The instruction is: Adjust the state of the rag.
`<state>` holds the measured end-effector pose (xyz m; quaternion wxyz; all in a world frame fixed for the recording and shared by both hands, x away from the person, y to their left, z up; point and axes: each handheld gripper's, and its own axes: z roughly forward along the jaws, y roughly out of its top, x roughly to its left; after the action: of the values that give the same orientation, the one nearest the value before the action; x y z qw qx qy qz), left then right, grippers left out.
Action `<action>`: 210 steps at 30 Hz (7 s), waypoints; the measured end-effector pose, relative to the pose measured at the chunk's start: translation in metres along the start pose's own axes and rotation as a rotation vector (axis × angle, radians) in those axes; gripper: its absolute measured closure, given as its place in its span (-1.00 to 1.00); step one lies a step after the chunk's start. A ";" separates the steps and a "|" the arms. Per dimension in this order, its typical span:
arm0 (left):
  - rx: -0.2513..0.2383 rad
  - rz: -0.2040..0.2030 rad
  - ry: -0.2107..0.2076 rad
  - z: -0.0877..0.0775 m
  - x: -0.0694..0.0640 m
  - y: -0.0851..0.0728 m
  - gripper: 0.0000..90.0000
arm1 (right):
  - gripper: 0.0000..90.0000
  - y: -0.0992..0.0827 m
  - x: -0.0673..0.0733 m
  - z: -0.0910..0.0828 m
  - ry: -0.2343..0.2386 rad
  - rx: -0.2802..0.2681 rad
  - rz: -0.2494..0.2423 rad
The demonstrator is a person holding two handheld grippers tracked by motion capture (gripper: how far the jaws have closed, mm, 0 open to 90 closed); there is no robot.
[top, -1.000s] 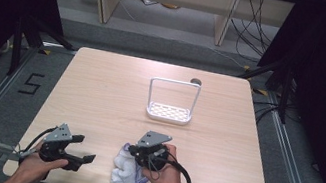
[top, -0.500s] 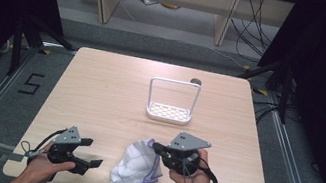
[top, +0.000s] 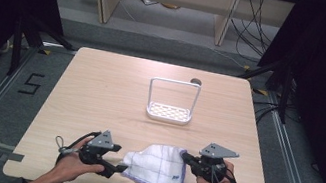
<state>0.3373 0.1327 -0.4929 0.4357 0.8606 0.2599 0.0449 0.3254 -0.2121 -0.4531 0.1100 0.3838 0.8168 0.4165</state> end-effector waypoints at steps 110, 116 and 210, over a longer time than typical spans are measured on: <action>-0.062 0.071 -0.071 -0.019 -0.009 -0.001 0.87 | 0.90 -0.049 0.034 0.018 -0.102 0.192 -0.106; -0.064 0.064 -0.090 -0.025 -0.009 0.002 0.88 | 0.92 -0.041 0.035 0.005 -0.086 0.146 -0.104; -0.166 0.004 -0.044 -0.029 0.029 0.059 0.96 | 0.96 -0.001 0.027 0.008 -0.014 0.171 -0.138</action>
<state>0.3775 0.1396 -0.4336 0.5112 0.8228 0.2438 0.0482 0.3105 -0.1881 -0.4554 0.1111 0.3374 0.8731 0.3340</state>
